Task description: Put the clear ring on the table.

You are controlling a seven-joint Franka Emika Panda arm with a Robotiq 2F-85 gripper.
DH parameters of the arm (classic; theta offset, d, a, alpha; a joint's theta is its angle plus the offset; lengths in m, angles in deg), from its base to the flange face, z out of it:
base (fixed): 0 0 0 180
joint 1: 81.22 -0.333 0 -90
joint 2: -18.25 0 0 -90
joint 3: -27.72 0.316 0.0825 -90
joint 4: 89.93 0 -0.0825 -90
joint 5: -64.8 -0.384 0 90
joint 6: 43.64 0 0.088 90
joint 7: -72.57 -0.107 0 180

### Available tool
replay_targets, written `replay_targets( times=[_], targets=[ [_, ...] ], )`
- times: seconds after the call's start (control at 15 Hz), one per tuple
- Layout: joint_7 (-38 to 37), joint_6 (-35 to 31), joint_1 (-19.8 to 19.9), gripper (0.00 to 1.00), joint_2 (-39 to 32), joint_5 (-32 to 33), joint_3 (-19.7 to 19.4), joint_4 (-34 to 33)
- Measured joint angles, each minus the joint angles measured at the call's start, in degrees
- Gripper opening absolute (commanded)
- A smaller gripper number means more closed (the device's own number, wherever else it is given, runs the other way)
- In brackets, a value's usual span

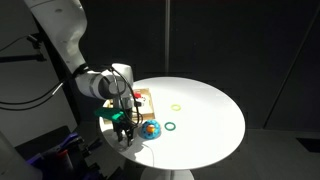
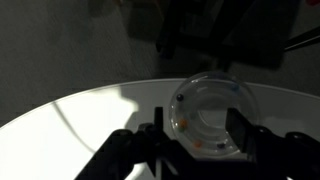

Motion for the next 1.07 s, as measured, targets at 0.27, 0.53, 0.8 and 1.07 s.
replay_targets(
  times=[0.27,0.53,0.8,1.07],
  targets=[
    [1.5,1.2,0.0,1.00,0.9,-2.6,0.9,0.0],
    [6.1,6.6,0.0,1.00,4.8,-8.6,3.1,-0.3],
    [10.2,15.3,0.0,1.00,10.6,-14.5,5.3,-1.5],
    [10.4,24.5,0.0,1.00,16.4,-16.3,6.3,-3.8]
  ],
)
